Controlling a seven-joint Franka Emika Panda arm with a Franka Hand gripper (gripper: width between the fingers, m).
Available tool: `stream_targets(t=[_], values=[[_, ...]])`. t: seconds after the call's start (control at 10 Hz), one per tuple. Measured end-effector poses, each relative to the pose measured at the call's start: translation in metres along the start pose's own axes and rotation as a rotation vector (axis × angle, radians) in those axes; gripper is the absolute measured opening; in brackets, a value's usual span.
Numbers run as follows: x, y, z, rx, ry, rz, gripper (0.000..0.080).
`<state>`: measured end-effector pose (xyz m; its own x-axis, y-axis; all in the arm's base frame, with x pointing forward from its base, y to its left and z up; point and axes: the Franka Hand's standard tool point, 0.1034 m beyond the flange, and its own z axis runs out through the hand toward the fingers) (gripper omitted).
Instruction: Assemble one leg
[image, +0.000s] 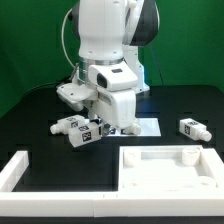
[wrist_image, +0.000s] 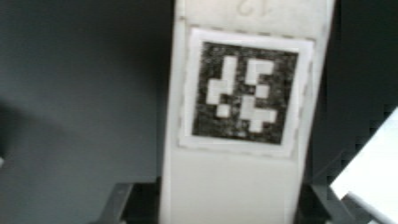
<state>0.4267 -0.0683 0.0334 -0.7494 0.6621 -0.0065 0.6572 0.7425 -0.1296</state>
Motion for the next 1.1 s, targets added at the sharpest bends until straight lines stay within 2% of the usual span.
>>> stream_targets(t=[0.2,0.3,0.6,0.8,1.1], values=[[0.003,-0.007,0.004,0.031,0.002,-0.239,0.0284],[0.006,-0.011,0.006,0.089,0.020,-0.307,0.0284],[0.003,-0.016,0.007,0.102,0.014,-0.425,0.0284],[0.004,-0.017,0.009,0.106,0.019,-0.404,0.0284],[0.013,-0.021,0.025,0.131,0.056,-0.381,0.0284]])
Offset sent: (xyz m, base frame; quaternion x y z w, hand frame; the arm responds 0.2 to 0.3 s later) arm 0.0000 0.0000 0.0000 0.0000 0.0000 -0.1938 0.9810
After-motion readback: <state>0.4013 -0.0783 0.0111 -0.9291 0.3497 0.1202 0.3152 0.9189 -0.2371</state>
